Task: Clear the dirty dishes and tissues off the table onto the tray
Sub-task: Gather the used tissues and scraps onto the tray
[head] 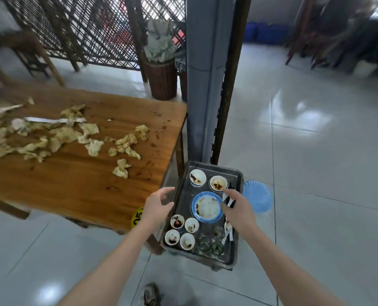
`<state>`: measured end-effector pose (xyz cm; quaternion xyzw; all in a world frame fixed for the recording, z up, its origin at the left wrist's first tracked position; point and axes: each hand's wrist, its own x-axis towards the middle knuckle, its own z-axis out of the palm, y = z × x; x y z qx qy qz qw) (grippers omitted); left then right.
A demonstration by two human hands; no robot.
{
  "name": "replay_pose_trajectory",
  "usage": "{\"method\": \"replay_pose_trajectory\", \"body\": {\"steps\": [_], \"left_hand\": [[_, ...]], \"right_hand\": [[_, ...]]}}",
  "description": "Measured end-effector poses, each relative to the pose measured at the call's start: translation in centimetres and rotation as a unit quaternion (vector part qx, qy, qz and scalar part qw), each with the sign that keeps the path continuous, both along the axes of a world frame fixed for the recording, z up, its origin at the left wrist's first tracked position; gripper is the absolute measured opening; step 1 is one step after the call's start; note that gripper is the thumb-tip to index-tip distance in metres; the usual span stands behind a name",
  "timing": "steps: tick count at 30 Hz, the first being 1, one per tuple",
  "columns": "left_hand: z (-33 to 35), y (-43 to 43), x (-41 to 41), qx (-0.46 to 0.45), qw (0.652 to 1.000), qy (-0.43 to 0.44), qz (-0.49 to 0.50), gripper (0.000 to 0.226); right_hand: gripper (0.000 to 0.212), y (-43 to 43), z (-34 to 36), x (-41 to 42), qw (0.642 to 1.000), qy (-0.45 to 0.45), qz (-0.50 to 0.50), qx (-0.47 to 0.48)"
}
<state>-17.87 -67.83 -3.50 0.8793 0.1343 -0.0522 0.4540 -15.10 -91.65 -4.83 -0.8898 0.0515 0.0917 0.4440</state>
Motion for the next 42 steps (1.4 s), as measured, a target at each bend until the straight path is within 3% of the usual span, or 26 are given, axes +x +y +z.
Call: {"method": "replay_pose_trajectory", "body": {"steps": [9,22,30,42], "left_hand": [[5.9,11.5,-2.8,0.015,0.995,-0.038,0.091,0.039],[6.6,34.6,-4.3,0.029,0.989,0.004,0.143,0.036],[3.4,38.0,-2.4,-0.010,0.990,0.037,0.134,0.034],[1.2,39.4,6.4,-0.041,0.994,0.042,0.093,0.040]], "right_hand": [[0.039,11.2,6.7,1.5,0.994,-0.056,0.096,0.000],[0.033,33.1,7.2,2.2,0.987,-0.057,0.152,-0.003],[0.034,35.5,3.9,3.1,0.993,-0.028,0.115,-0.022],[0.039,38.4,-1.5,11.1,0.992,-0.001,0.106,-0.072]]}}
